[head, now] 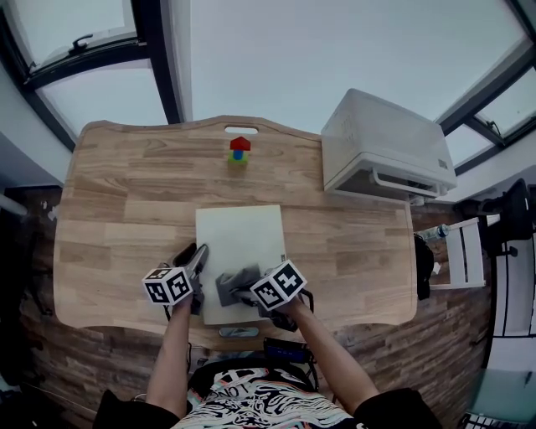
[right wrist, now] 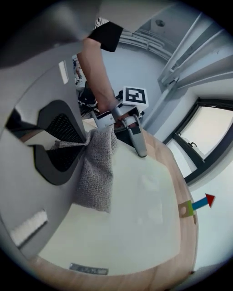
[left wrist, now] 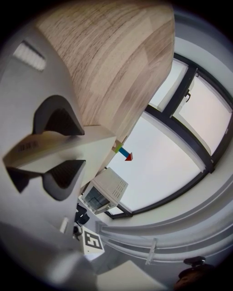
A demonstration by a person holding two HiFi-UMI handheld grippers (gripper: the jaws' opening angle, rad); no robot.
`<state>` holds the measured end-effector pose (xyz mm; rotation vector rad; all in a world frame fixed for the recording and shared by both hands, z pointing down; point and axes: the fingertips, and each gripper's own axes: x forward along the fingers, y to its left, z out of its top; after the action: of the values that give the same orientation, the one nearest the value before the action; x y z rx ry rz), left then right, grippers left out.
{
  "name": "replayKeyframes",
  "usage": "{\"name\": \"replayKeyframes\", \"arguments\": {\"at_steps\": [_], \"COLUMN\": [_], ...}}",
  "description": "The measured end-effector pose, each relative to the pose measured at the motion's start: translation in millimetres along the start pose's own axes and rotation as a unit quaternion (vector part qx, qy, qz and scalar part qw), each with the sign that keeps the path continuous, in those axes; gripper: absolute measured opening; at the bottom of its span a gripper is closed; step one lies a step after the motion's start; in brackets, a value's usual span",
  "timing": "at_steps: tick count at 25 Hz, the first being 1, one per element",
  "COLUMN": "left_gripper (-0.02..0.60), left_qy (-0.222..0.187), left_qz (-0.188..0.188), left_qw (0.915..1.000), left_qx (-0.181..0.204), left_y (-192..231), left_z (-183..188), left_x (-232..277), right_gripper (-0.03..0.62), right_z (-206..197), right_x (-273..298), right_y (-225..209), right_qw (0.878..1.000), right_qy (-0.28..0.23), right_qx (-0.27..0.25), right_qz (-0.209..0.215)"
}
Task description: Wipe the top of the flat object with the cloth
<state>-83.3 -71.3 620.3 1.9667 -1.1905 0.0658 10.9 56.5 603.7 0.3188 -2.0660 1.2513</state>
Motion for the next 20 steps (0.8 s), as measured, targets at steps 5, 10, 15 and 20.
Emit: {"name": "replayKeyframes", "arguments": {"at_steps": [5,10,15,20], "left_gripper": [0.196,0.186,0.074,0.057], "left_qy": [-0.026,-0.061,-0.066,-0.068], "left_qz": [0.015,-0.005,-0.01,-0.01], "left_qw": [0.9986,0.9966,0.9916,0.9828], "left_qx": [0.045,0.055,0.111,0.172], "left_y": [-6,-40,-75,-108], "left_z": [14,39,50,56], "left_x": [-10,-31,-53,-88], "right_gripper": [0.009,0.009,0.009,0.009], "right_z": [12,25,38,44], "right_x": [-17,-49,-89,-136], "right_y": [-10,-16,-5,25], "right_qw": [0.996,0.977,0.945,0.892], "right_qy": [-0.079,-0.191,-0.29,-0.364], "right_qx": [0.025,0.041,0.022,-0.058], "right_qz": [-0.033,-0.084,-0.148,-0.261]}}
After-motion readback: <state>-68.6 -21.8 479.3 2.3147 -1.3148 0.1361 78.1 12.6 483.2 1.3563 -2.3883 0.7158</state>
